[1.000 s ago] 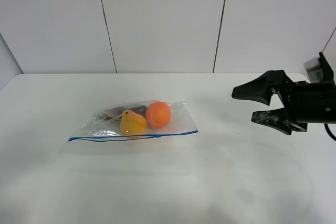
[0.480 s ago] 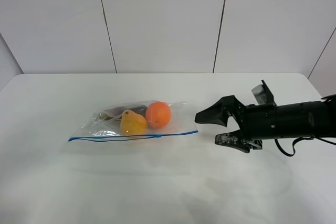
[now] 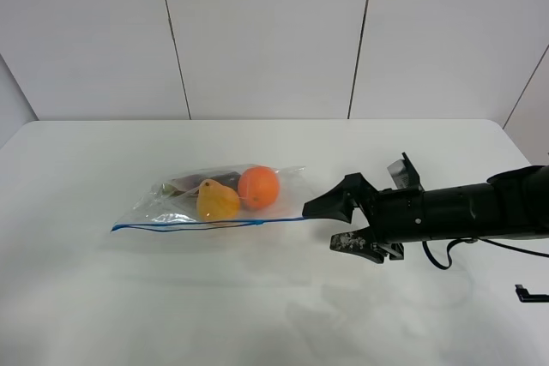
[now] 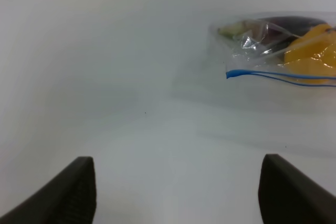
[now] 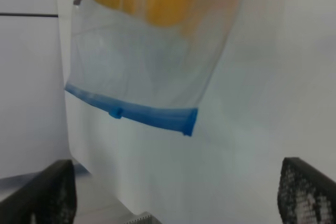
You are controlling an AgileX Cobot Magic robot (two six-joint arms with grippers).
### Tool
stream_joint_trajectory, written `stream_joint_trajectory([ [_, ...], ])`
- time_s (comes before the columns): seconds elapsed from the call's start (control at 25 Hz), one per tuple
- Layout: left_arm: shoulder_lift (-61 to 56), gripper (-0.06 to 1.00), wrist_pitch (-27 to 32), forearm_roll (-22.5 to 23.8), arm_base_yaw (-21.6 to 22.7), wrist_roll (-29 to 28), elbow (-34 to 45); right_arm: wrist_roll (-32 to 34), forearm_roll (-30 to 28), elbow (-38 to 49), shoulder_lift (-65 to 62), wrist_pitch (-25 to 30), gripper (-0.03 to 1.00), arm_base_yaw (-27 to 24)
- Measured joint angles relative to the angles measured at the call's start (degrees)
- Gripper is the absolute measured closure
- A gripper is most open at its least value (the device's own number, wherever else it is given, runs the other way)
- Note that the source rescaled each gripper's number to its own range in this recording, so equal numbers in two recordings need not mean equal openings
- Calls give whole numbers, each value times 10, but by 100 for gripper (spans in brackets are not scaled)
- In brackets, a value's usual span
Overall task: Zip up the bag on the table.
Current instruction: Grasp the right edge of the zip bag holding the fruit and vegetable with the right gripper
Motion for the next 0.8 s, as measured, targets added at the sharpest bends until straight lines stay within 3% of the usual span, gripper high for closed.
stream_joint_trajectory([
  [0.32, 0, -6, 0, 0, 0, 0, 0, -16, 2, -33, 23, 4, 22, 0],
  [0.8, 0, -6, 0, 0, 0, 0, 0, 0, 4, -61, 33, 12, 22, 0],
])
